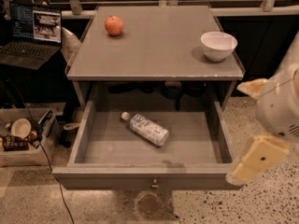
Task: Pick blue plastic bottle from top drawer and place on counter
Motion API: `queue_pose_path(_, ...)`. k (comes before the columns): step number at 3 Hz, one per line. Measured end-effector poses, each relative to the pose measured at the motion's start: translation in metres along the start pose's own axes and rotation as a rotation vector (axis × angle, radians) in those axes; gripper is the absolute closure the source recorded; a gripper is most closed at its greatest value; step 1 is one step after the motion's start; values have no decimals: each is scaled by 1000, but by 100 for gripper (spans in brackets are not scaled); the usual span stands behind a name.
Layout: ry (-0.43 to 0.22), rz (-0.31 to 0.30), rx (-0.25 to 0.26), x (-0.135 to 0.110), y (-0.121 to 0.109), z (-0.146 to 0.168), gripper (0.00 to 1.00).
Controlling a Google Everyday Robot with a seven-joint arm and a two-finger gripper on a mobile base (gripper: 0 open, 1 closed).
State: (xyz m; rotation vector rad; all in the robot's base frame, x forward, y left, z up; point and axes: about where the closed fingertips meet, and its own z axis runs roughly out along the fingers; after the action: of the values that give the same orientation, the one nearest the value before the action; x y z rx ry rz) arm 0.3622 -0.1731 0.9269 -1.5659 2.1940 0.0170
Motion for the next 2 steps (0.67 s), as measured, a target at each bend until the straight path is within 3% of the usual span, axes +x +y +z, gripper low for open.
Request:
queue_pose_path(1, -132, 27, 23, 0, 0, 34, 0)
queue_pose_path(2, -314, 7, -52, -17, -18, 97, 0)
